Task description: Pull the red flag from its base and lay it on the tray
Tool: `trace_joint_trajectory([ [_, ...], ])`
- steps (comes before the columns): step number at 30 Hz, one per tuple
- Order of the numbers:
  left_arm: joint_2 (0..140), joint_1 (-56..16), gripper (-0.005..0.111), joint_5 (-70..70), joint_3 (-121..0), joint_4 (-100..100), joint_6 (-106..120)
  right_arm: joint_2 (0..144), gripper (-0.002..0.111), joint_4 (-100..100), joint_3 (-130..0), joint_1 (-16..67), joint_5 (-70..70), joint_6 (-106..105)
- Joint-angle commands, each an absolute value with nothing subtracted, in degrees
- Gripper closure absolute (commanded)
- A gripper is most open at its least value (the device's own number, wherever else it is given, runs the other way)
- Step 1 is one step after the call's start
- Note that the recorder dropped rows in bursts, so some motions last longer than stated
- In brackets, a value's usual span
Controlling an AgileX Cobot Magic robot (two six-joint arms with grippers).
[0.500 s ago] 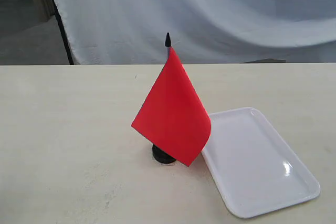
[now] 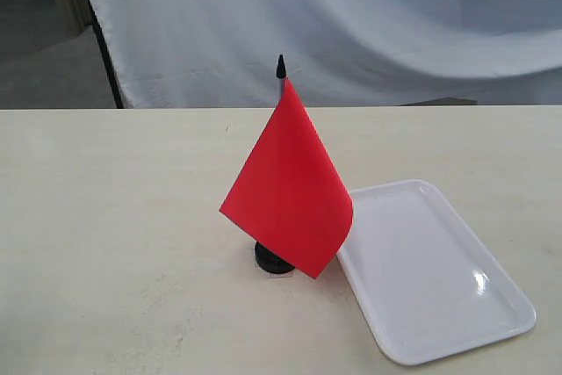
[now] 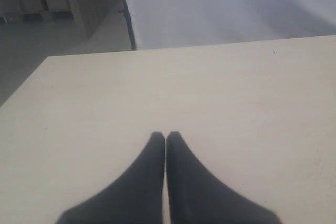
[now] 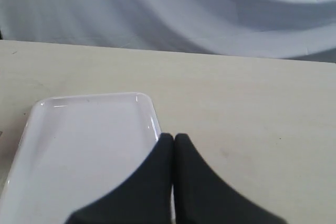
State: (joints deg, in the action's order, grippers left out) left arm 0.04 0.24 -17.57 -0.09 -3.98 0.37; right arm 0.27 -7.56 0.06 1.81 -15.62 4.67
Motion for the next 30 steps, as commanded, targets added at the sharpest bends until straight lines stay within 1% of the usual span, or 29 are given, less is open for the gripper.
trace_joint_trajectory([
  [1,0.0,0.1,0.105,-17.1,0.0,-4.3,0.0,0.0,0.109,-8.2,0.0,1.4,-9.9,4.7],
  [5,0.0,0.1,0.105,-17.1,0.0,-4.3,0.0,0.0,0.109,-8.2,0.0,1.4,-0.8,4.7],
  [8,0.0,0.1,0.105,-17.1,0.0,-4.3,0.0,0.0,0.109,-7.6,0.0,1.4,9.6,4.8],
  [13,0.0,0.1,0.105,-17.1,0.0,-4.3,0.0,0.0,0.109,-2.4,0.0,1.4,21.5,12.1],
  [16,0.0,0.1,0.105,-17.1,0.0,-4.3,0.0,0.0,0.109,-3.0,0.0,1.4,19.0,26.3],
  [19,0.0,0.1,0.105,-17.1,0.0,-4.3,0.0,0.0,0.109,-3.2,0.0,1.4,16.6,28.5],
  [21,0.0,0.1,0.105,-17.1,0.0,-4.3,0.0,0.0,0.109,-4.8,0.0,1.4,20.3,29.3],
  [23,0.0,0.1,0.105,-17.1,0.0,-4.3,0.0,0.5,0.109,-8.1,0.0,1.4,27.0,32.0],
  [26,0.0,0.1,0.105,-17.1,0.0,-4.3,0.0,5.6,0.109,-10.6,0.0,1.4,34.2,33.6],
  [30,0.0,0.1,0.105,-17.1,0.0,-4.3,0.0,17.8,0.109,-10.9,0.0,1.4,38.2,32.4],
])
